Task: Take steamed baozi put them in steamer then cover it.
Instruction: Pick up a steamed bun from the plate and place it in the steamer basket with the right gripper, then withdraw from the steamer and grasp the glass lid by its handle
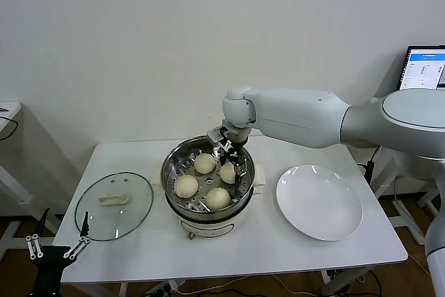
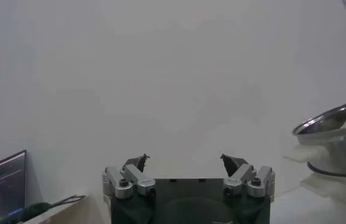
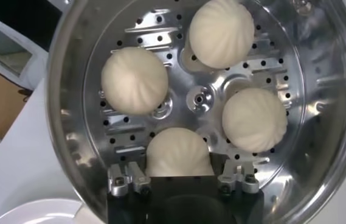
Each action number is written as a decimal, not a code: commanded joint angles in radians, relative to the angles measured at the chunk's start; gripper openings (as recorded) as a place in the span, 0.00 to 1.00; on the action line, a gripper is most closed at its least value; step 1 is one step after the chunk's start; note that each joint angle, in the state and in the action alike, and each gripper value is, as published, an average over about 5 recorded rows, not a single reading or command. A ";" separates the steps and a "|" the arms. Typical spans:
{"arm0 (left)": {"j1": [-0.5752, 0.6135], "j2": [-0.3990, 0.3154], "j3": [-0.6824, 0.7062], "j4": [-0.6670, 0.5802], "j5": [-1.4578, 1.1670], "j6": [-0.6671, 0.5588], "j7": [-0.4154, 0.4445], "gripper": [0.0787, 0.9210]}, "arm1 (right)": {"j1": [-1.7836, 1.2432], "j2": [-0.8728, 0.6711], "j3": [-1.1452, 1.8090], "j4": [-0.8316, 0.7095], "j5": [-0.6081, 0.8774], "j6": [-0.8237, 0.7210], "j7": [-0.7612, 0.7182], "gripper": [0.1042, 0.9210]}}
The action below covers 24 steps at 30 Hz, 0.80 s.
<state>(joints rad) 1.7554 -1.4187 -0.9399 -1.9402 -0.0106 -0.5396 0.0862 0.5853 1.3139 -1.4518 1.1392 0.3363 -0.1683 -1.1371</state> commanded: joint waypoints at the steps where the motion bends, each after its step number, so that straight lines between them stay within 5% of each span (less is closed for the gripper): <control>1: -0.006 0.002 0.002 0.004 0.000 -0.002 -0.001 0.88 | -0.015 -0.004 -0.002 0.000 -0.011 -0.004 0.027 0.77; 7: -0.005 0.004 0.001 -0.002 0.000 0.001 -0.003 0.88 | -0.012 -0.018 0.021 0.016 0.005 -0.005 0.034 0.87; 15: -0.002 0.009 0.003 -0.021 0.003 0.012 -0.004 0.88 | -0.007 -0.135 0.225 0.102 0.146 0.017 0.095 0.88; 24: -0.031 0.031 0.036 -0.125 0.127 0.057 -0.040 0.88 | -0.148 -0.361 0.391 0.270 0.330 0.261 1.078 0.88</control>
<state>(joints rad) 1.7447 -1.4009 -0.9261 -1.9802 0.0137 -0.5188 0.0734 0.5617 1.1733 -1.2696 1.2516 0.4844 -0.1139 -0.9490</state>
